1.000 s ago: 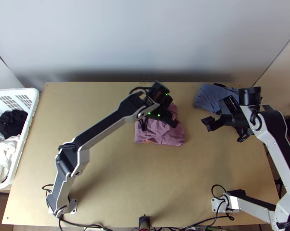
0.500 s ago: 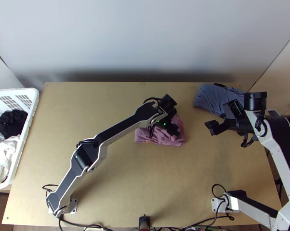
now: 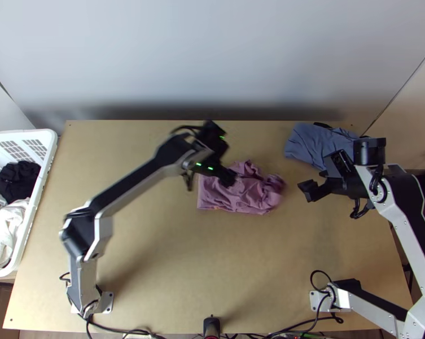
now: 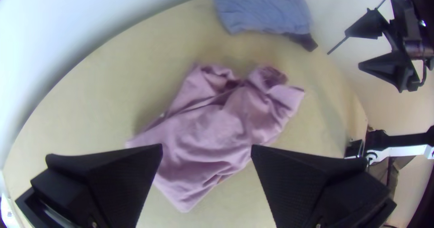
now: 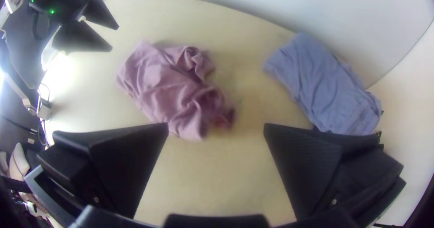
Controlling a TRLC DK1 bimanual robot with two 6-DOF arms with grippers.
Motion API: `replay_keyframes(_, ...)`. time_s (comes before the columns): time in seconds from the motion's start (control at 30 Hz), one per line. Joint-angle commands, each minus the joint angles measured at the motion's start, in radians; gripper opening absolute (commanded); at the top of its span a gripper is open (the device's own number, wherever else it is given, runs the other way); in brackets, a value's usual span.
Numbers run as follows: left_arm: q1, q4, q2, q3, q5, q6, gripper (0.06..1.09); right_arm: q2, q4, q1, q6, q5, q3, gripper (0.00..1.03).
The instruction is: Fold the t-shirt
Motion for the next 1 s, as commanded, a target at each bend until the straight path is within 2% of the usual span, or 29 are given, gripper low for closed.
replay_keyframes(0.0, 0.082, -0.018, -0.123, -0.211, -0.01, 0.024, 1.01, 0.011, 0.037, 0.055, 0.017, -0.007, -0.016, 0.98)
replay_keyframes(0.17, 0.073, 0.034, -0.124, -0.354, -0.046, 0.013, 1.01, 0.052, 0.046, 0.108, 0.011, -0.007, 0.013, 0.98)
replay_keyframes(0.3, 0.068, 0.073, -0.081, -0.385, -0.046, -0.007, 1.01, 0.063, 0.054, 0.138, 0.016, -0.007, 0.004, 0.98)
replay_keyframes(0.8, 0.059, 0.079, 0.097, -0.276, -0.073, -0.053, 1.01, 0.008, 0.053, 0.181, 0.009, -0.007, -0.081, 0.98)
replay_keyframes(0.97, 0.058, 0.073, 0.149, -0.233, -0.069, -0.061, 0.97, 0.012, 0.056, 0.183, 0.009, -0.007, -0.085, 0.98)
